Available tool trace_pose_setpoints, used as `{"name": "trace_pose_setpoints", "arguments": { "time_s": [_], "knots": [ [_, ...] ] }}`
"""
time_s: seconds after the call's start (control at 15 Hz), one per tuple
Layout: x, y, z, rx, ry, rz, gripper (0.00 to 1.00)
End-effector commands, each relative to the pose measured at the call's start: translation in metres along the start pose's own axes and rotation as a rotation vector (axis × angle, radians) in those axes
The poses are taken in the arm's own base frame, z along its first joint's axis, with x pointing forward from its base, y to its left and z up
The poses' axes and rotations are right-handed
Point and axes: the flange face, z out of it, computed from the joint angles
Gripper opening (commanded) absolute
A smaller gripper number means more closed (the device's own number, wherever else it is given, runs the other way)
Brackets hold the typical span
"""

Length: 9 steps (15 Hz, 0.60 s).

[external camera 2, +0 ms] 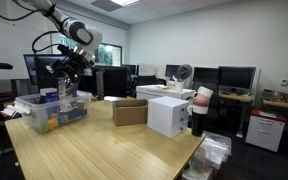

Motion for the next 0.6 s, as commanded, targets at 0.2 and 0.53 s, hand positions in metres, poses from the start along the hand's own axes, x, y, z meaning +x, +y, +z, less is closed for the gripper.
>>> {"name": "trace_pose_setpoints", "arguments": {
  "time_s": [0.2,0.53],
  "knots": [
    [-0.029,0.027,-0.023,0.258,-0.014,0.029,1.0],
    [-0.076,0.067,-0.055,0.041,0.184,0.186,1.0]
  ]
}}
